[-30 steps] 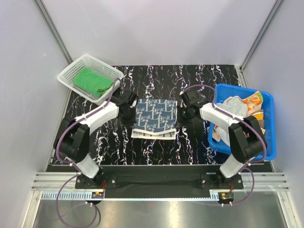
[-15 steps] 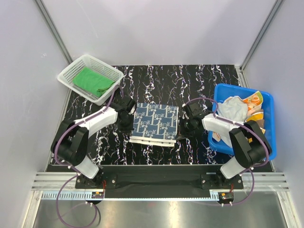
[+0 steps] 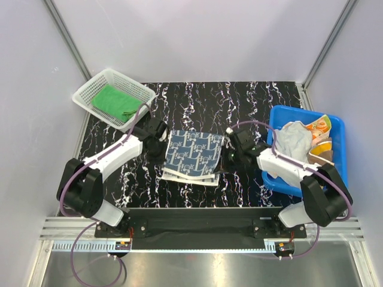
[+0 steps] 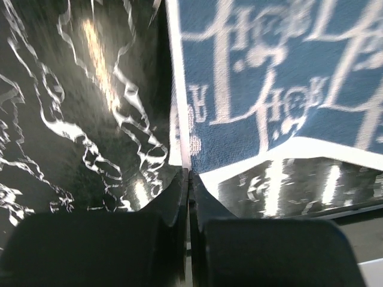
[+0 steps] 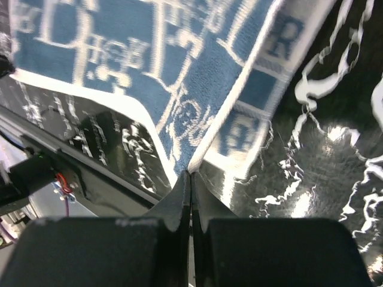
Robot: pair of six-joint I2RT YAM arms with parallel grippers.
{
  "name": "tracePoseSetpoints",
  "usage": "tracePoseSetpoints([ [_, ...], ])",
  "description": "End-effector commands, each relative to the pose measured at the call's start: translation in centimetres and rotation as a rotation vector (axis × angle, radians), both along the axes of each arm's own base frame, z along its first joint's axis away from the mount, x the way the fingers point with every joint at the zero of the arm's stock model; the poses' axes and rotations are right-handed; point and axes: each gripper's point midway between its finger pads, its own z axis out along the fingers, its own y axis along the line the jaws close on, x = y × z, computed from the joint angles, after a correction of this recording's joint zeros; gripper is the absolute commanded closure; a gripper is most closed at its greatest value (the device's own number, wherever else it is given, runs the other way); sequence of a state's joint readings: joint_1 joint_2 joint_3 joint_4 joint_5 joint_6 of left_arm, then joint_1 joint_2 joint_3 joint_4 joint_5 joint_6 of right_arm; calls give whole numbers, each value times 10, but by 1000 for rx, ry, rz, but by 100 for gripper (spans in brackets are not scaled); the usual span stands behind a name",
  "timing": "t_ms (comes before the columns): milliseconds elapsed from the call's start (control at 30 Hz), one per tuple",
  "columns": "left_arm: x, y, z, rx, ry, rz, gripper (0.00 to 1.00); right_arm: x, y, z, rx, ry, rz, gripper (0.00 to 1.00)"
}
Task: Fold and stack the towels
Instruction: Fold the towel
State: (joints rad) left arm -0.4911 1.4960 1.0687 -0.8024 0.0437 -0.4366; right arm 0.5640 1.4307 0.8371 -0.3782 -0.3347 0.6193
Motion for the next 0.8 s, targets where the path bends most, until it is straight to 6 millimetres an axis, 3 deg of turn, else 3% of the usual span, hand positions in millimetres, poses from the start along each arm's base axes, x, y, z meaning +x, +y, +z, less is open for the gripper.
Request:
tracePoseSetpoints([
  [0,-15,14,-21,49,28,1,100,-18,-2,-29,11,69,-44,100],
  [133,-28,20,-48,77,96,-10,100,-27,-6,-51,-20,79,-46,100],
  [233,-31,17,-56,55,104,-14,100,-27,-10,-59,-42,77,-48,100],
  [433,-29,22,-56,81,98,-11,100,-29,-4,-54,-2,80,-39,100],
  [567,-19,15,-28,61,66,-15,100,-23,4,-16,9,48,-17,100],
  [633,-13,11,4,26,14,-13,100,-23,8,7,18,25,-11,100],
  [700,-8,7,26,5,-27,-17,100,-27,12,19,31,13,1,100],
  [767,-14,11,36,8,-30,-29,100,-34,13,26,37,16,-13,100],
])
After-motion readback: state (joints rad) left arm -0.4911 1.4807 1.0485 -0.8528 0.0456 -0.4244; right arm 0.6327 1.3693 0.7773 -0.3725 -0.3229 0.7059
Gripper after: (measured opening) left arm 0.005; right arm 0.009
